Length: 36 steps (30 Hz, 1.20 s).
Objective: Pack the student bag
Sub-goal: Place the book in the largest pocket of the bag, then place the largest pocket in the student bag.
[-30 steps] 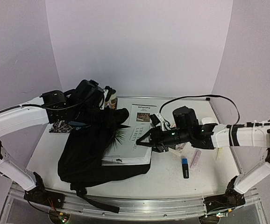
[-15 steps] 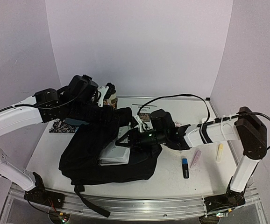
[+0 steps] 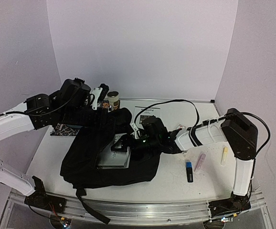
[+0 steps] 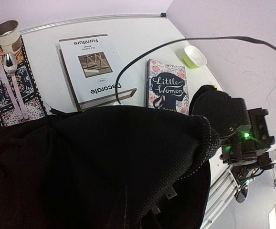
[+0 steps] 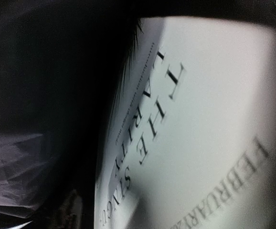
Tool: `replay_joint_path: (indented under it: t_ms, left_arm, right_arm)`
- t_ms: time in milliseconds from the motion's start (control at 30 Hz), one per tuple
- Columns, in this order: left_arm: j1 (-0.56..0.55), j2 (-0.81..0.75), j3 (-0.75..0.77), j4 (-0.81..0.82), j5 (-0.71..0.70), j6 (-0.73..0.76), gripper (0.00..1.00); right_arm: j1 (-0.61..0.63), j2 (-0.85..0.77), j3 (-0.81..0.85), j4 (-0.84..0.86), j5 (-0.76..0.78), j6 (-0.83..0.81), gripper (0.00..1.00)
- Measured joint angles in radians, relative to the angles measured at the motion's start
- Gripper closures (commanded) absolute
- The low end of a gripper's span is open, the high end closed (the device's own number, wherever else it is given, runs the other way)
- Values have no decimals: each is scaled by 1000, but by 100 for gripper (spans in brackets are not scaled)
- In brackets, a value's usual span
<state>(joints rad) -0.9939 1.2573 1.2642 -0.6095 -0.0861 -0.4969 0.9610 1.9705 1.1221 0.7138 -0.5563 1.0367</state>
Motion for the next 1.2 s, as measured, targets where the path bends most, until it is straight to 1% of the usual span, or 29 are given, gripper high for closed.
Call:
replay_joint_path:
  t_ms: [100,167,300,467,733,867,1100,1200]
  left_arm:
    - [0,-1,-30,2,-21,2,100]
    - [0,-1,-48,2,-35,4,100]
    - [0,-1,-72,1,-54,10,100]
    - [-1,-1,-85,-2,-68,19,100]
    - [-1,-10,-89,-38,-76,24,100]
    - [-1,-46,-127,-45,-74,10,100]
    - [-1,-87,-234,-46,-37,-28,100]
    - [-1,-94,-265,-47,-10,-37,95]
  right_arm:
    - [0,0,53,-93,12,-38,8]
    - [2,0,79,-152,23,-62,2]
    - [5,-18,97,-282,52,-111,2]
    - [15,-83,97,-435,86,-162,2]
    - [23,-190,102,-611,137,-241,2]
    - [23,-258,99,-657,173,-273,2]
    - [-10,-390,58,-675,217,-313,2]
    - [-42,-424,30,-679,251,-320,2]
